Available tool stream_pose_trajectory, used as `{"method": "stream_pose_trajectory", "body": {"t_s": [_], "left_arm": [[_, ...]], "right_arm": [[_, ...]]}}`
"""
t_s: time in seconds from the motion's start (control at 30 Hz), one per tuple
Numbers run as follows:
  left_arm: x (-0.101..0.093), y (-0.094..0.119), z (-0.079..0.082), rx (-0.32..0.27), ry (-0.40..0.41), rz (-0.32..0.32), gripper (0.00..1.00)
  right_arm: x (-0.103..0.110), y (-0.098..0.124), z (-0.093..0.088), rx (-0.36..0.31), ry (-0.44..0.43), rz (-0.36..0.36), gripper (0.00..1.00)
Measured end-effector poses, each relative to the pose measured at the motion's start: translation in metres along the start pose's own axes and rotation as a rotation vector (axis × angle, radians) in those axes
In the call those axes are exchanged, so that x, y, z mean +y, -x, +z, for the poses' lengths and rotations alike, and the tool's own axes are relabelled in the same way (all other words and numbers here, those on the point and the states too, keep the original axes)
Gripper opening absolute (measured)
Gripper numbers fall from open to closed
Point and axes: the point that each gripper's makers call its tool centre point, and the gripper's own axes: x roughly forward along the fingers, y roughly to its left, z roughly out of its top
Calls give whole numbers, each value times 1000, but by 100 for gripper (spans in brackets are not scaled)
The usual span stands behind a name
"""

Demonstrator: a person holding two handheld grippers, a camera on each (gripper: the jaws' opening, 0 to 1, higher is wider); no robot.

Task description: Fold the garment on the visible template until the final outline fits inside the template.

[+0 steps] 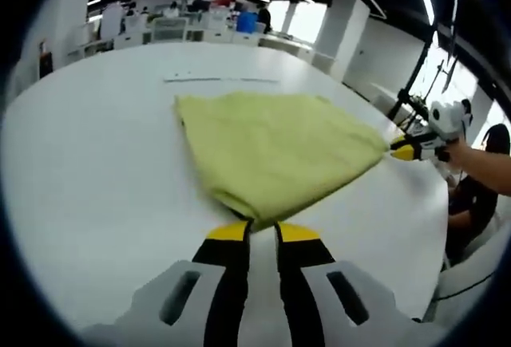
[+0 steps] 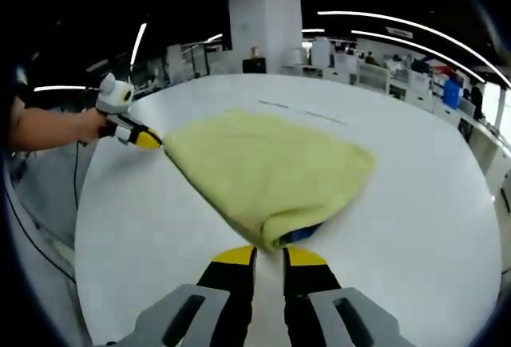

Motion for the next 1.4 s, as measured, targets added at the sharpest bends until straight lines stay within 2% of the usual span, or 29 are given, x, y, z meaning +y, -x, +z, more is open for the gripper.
{"method": "stream_pose_trajectory", "body": {"t_s": [0.57, 0.87, 1.4], "left_arm": [[6, -7, 3, 6, -29, 16, 5], [6, -12, 0, 24, -53, 15, 0], [9, -13, 2, 23, -71, 24, 0]], "right_arm": [[-1, -5, -1, 2, 6, 5, 9], [-4, -7, -2, 2, 2, 4, 9], [1, -9, 2, -12, 38, 22, 9]]}}
